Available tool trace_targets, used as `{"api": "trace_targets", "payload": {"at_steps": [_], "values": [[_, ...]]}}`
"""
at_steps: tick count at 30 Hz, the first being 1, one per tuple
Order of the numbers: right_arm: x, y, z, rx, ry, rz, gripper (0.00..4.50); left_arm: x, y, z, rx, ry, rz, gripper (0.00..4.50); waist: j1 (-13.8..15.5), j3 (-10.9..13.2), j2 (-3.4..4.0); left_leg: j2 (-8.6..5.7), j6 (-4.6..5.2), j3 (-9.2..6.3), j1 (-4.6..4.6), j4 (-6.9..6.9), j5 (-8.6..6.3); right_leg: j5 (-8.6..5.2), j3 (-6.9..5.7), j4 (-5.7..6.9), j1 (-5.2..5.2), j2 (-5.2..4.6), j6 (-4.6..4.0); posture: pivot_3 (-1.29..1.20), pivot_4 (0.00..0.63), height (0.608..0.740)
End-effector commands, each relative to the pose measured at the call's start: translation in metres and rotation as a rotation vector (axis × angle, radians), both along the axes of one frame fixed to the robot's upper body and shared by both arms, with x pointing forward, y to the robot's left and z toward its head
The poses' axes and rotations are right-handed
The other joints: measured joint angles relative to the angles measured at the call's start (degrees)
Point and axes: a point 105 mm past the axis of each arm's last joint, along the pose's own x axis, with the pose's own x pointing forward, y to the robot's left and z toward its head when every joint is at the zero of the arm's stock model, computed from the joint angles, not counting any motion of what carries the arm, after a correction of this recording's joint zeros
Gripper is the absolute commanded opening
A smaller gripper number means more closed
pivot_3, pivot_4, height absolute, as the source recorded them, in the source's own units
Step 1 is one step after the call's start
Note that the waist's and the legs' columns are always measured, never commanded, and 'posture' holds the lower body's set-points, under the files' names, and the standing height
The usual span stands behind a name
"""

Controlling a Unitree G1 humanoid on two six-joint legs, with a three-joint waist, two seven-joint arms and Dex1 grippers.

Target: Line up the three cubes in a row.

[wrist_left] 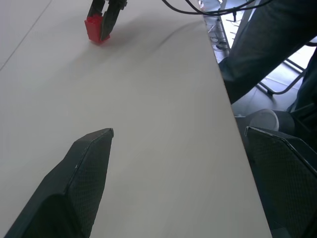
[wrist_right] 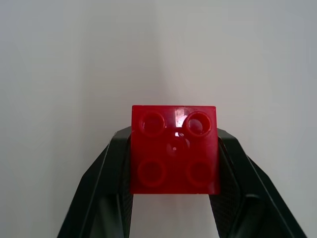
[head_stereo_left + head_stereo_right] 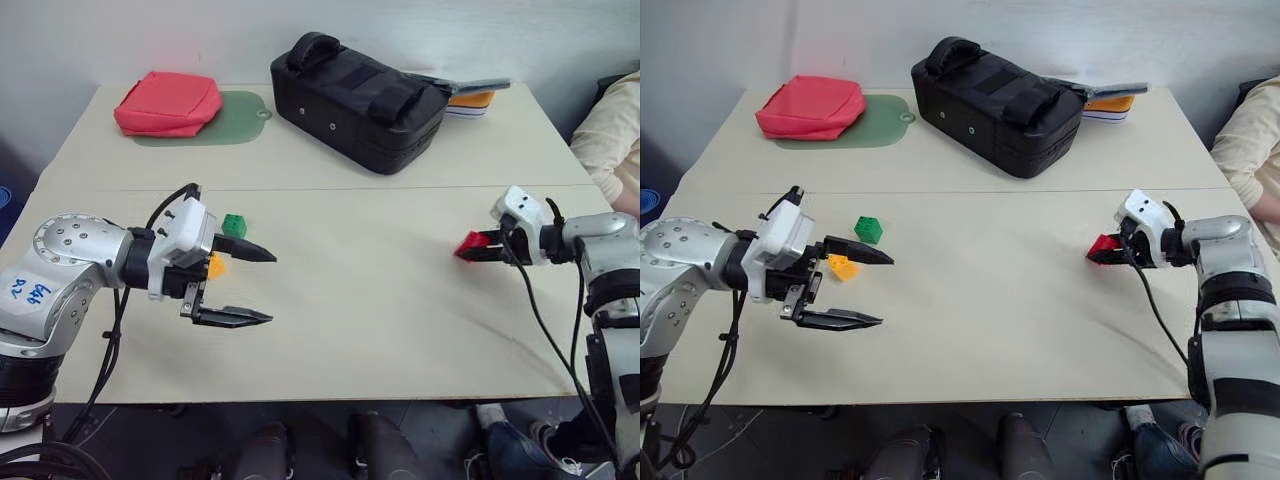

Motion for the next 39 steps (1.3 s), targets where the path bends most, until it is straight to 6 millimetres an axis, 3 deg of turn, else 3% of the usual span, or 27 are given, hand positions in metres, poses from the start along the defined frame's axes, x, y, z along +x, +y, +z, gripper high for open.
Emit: {"api": "trace_targets", "payload": {"at_steps": [1,6,11,16,28,38,39], "values": [[-0.032,0.039,0.026,-0.019,-0.065,0.279,1.51,-0.011,-0.002,-0.002,0.044,-0.007,-0.069,4.50,0.0,0.0,0.00,0.02,0.00,-0.03,-0.02,-0.01,0.00,0.00,-0.01,0.02,-0.01,0.01,0.00,0.00,0.150,0.740],[-0.094,0.086,0.009,-0.093,-0.065,0.525,1.51,-0.022,-0.007,-0.005,0.075,-0.009,-0.161,4.50,0.3,0.0,0.00,0.04,-0.02,-0.10,-0.07,0.04,-0.02,0.00,-0.07,0.02,-0.03,0.00,0.00,0.00,0.150,0.740],[-0.113,0.100,-0.008,-0.113,-0.055,0.518,1.51,-0.027,-0.011,-0.008,0.079,-0.009,-0.190,4.50,0.3,0.0,-0.02,-0.01,0.01,-0.11,-0.03,0.09,-0.03,0.00,-0.03,-0.16,0.02,-0.04,0.01,0.00,0.150,0.740],[-0.110,0.101,-0.020,-0.146,-0.066,0.483,1.51,-0.029,-0.011,-0.015,0.100,-0.020,-0.199,4.50,0.2,0.0,-0.02,0.00,0.02,-0.09,-0.02,0.07,-0.03,0.00,-0.01,-0.17,0.01,-0.04,0.01,0.00,0.150,0.740],[-0.114,0.106,-0.033,-0.188,-0.061,0.518,1.51,-0.023,-0.012,-0.011,0.087,-0.043,-0.186,4.50,0.3,0.0,-0.02,0.00,0.05,-0.10,-0.02,0.08,-0.03,0.00,-0.01,-0.16,0.01,-0.03,0.00,0.00,0.150,0.740],[-0.111,0.105,-0.036,-0.193,-0.063,0.515,1.51,-0.021,-0.013,-0.010,0.085,-0.052,-0.176,4.50,0.3,0.0,-0.02,0.00,0.06,-0.10,-0.02,0.08,-0.03,0.00,-0.01,-0.15,0.00,-0.02,0.00,0.00,0.150,0.740],[-0.112,0.105,-0.036,-0.192,-0.061,0.516,1.86,-0.020,-0.013,-0.010,0.084,-0.053,-0.175,4.50,0.3,0.0,-0.02,0.00,0.06,-0.10,-0.02,0.08,-0.03,0.00,-0.01,-0.15,0.00,-0.02,0.00,0.00,0.150,0.740]]}}
